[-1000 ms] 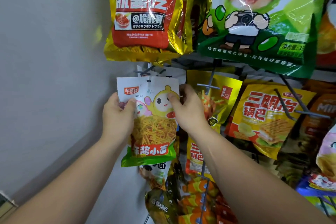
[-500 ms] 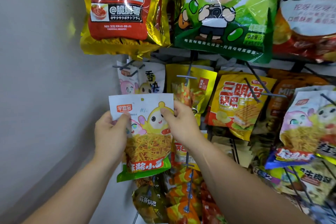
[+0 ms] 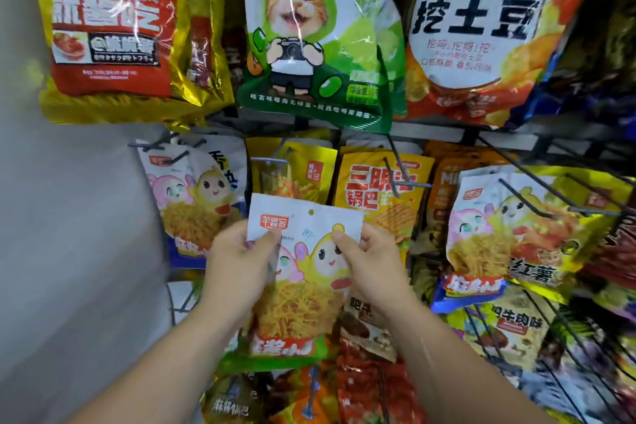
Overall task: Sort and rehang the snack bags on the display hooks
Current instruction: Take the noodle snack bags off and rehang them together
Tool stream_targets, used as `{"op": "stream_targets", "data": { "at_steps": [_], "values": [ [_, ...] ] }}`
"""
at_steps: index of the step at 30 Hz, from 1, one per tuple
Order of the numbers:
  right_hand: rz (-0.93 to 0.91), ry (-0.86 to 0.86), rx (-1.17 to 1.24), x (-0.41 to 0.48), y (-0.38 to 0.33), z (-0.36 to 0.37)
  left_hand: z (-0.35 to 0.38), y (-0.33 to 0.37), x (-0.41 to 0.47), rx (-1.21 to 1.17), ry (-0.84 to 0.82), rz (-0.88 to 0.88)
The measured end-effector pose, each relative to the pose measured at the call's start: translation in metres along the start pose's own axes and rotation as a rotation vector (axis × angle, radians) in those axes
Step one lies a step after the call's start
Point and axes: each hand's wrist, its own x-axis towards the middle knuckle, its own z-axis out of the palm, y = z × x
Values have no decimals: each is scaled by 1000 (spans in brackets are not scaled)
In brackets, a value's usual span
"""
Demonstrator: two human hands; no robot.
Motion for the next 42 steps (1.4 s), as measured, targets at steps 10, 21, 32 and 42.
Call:
{"op": "stream_targets", "data": {
  "at_steps": [10, 21, 32, 42],
  "values": [
    [-20, 49, 62, -2, 13, -86, 55, 18, -6, 140, -74, -77],
    [-18, 14, -59, 18, 13, -73, 24, -1, 60, 506, 48, -33],
    [65, 103, -251, 48, 18, -16, 25, -5, 104, 500, -59, 70],
    [142, 78, -152, 46, 14, -15, 15, -50, 162, 327, -45, 13]
  ]
}}
